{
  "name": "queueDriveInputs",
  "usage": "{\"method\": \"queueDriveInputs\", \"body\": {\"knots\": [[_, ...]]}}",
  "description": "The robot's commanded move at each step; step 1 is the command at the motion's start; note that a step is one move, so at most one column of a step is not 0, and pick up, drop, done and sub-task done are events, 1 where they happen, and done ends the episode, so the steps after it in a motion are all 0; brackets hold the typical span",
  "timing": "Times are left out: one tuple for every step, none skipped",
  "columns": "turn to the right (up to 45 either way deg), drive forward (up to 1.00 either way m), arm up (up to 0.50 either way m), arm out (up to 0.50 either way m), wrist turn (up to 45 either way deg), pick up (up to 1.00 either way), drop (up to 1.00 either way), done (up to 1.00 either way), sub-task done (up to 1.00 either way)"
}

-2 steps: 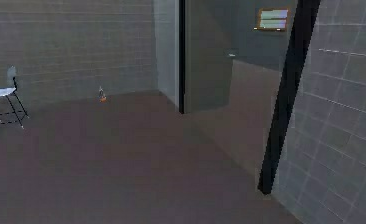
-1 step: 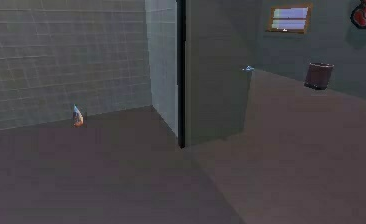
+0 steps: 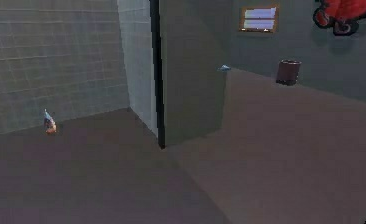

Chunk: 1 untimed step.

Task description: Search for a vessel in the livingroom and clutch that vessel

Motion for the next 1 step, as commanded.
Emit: {"method": "queueDriveInputs", "body": {"knots": [[0.0,0.40,0.00,0.00,0.0,0.00,0.00,0.00,0.00]]}}
